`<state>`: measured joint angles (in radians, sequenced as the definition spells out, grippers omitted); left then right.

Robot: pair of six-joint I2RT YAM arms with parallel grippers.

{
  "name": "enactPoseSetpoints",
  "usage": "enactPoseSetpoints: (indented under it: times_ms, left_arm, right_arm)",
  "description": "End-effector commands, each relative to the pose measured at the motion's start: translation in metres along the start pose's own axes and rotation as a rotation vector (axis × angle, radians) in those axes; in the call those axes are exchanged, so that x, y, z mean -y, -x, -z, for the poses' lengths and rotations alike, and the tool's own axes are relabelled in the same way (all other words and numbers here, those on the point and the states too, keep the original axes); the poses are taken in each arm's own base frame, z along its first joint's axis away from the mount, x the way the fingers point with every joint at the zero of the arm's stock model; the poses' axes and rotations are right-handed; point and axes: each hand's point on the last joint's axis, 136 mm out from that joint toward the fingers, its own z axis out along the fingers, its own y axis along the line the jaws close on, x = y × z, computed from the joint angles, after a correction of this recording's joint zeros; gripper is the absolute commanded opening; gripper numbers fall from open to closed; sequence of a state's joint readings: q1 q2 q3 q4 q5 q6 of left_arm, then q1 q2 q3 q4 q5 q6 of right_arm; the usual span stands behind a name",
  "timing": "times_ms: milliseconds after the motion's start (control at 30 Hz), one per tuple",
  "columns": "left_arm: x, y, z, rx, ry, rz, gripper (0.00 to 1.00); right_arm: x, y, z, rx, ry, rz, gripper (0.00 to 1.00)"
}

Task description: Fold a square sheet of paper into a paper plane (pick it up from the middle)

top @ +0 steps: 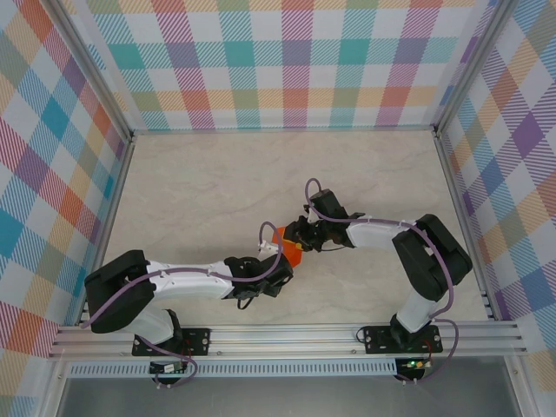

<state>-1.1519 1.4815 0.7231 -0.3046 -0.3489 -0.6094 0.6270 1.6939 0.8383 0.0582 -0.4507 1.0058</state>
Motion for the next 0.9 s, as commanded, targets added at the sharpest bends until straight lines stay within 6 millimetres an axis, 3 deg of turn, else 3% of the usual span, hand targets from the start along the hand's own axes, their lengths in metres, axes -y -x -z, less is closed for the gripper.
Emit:
enactPoseSetpoints:
  times_ms: [0,267,567,867]
  left_arm:
    - [0.006,-0.005,-0.002,-0.009,-0.011,-0.032,0.48]
    - [0.006,-0.007,-0.01,-0.023,0.022,-0.05,0.42]
    - [0.001,-0.005,-0.007,-0.007,0.031,-0.046,0.35]
    - [0.004,0.007,0.004,0.044,-0.002,-0.034,0.43]
  right_arm:
    - [-0.009,0.003,0.003,-0.006,0.019,-0.001,0.29]
    - [-0.007,0.002,0.002,-0.008,0.011,-0.009,0.29]
    - [-0.005,0.003,0.002,-0.005,0.009,-0.011,0.29]
    - [-0.004,0.002,0.001,-0.006,0.005,-0.015,0.29]
